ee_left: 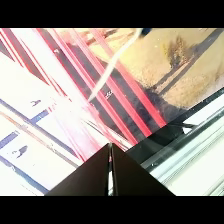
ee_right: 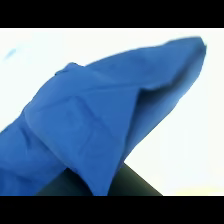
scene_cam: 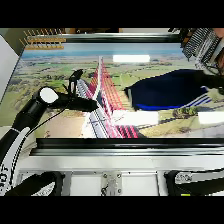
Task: Fold the clothes and pants, and hang the long-sleeved shirts on hangers.
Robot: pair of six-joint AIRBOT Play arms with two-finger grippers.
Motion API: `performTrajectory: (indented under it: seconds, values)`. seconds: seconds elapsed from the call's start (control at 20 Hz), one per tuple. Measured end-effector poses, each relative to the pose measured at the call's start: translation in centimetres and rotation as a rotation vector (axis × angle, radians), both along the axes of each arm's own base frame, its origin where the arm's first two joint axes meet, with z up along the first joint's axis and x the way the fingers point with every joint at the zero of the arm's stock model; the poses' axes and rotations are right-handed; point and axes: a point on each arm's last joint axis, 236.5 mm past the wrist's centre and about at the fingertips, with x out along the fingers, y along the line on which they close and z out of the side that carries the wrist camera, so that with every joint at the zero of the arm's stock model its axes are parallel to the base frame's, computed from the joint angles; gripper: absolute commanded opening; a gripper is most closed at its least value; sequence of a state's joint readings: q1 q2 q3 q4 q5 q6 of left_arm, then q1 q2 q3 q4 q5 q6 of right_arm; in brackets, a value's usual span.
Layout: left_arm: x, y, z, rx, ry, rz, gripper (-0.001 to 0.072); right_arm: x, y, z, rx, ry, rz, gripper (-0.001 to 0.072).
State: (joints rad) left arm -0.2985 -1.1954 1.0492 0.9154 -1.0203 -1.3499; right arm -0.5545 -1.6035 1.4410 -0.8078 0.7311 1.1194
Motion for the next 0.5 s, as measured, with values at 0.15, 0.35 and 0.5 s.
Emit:
performTrajectory:
  seconds: [0.15,0.35,0.5]
  values:
    - [0.1,0.0,0.0,-0.001,0.000,0.004,0.0018,-4.2,-9.1,1.3,-0.008,0.026,-0.245,0.0002]
    - [0.2,0.0,0.1,-0.003,-0.001,0.010,0.0018,-11.6,-13.5,-0.5,0.000,0.207,-0.419,0.0002]
    - [0.4,0.0,0.1,-0.006,-0.007,0.019,0.0018,-16.7,-11.0,-2.8,0.035,0.369,-0.431,0.0003]
